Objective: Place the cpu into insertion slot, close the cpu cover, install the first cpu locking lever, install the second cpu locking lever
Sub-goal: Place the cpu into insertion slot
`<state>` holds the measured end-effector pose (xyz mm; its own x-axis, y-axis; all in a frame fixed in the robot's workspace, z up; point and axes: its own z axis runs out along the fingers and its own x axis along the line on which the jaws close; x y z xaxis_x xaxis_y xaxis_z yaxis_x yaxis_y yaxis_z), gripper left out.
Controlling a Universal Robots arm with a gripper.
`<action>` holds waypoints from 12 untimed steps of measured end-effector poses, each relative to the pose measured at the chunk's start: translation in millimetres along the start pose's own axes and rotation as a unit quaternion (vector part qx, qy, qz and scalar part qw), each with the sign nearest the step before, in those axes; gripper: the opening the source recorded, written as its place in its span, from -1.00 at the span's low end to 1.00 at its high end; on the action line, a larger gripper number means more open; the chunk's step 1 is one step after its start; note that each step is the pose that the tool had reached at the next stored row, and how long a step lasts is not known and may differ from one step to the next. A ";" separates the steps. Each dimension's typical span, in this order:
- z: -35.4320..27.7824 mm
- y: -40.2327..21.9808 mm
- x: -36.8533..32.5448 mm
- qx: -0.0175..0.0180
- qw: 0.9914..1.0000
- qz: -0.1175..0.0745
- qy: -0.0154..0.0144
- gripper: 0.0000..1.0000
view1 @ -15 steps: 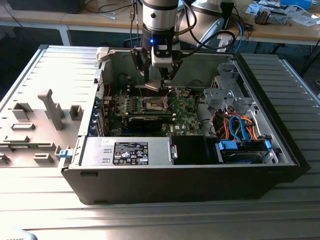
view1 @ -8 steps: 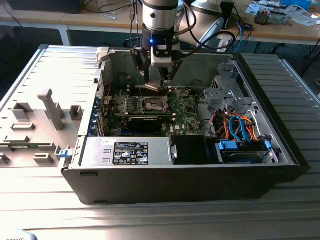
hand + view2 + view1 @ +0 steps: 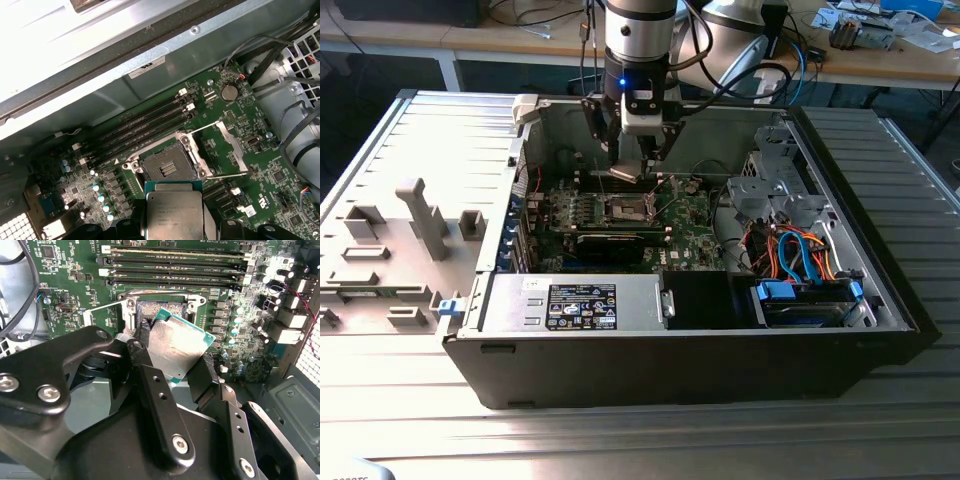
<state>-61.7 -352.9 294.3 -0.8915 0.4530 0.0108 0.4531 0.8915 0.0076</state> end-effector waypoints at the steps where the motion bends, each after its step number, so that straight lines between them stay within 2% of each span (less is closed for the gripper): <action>1: 0.0 0.0 0.0 0.000 1.000 0.001 0.000 0.09; 12: 0.3 0.0 0.0 0.000 1.000 0.007 0.000 0.09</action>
<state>-61.7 -352.9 293.9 -0.8850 0.4655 0.0107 0.4656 0.8850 0.0076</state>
